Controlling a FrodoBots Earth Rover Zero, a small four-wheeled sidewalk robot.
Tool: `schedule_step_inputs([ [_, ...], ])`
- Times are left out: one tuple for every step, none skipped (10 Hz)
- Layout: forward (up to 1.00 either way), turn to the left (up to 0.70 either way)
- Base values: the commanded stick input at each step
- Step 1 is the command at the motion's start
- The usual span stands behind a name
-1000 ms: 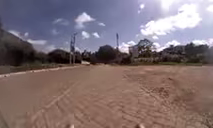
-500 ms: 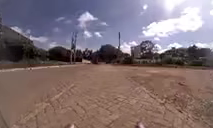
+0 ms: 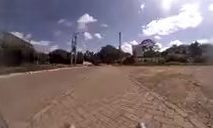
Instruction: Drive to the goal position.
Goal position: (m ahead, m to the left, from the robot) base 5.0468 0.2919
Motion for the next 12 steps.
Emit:
schedule_step_inputs([
  [1.00, 0.00],
  [1.00, -0.29],
  [1.00, -0.20],
  [1.00, -0.04],
  [1.00, 0.00],
  [1.00, -0.08],
  [1.00, -0.06],
  [1.00, -0.01],
  [1.00, 0.00],
  [1.00, 0.00],
  [1.00, 0.00],
  [1.00, 0.00],
])
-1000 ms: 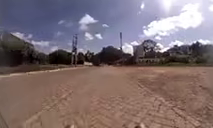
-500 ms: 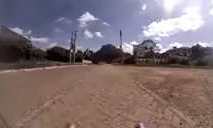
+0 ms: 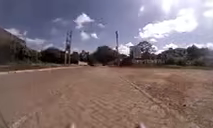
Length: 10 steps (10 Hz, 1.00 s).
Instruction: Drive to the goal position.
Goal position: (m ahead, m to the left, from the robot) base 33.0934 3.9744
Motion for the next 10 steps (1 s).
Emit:
schedule_step_inputs([
  [1.00, 0.00],
  [1.00, 0.00],
  [1.00, 0.00],
  [1.00, 0.00],
  [1.00, 0.00],
  [1.00, 0.00],
  [1.00, 0.00],
  [1.00, 0.00],
  [1.00, 0.00],
  [1.00, 0.00],
])
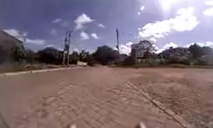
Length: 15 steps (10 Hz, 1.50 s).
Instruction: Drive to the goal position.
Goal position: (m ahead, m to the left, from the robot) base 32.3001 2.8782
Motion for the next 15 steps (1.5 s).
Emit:
schedule_step_inputs([
  [1.00, 0.00],
  [1.00, 0.00],
  [1.00, 0.00],
  [1.00, 0.00],
  [1.00, 0.00],
  [1.00, 0.00],
  [1.00, 0.00],
  [1.00, 0.00],
  [1.00, 0.00],
  [1.00, 0.00],
  [1.00, 0.00],
  [1.00, 0.00],
  [1.00, 0.00],
  [1.00, 0.00],
  [1.00, 0.00],
])
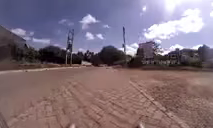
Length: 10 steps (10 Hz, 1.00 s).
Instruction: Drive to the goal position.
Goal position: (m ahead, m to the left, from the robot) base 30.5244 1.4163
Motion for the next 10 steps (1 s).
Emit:
schedule_step_inputs([
  [1.00, 0.00],
  [1.00, 0.00],
  [1.00, 0.00],
  [1.00, -0.08],
  [1.00, -0.21],
  [1.00, -0.29],
  [1.00, -0.11],
  [1.00, 0.00],
  [1.00, 0.00],
  [1.00, 0.00],
])
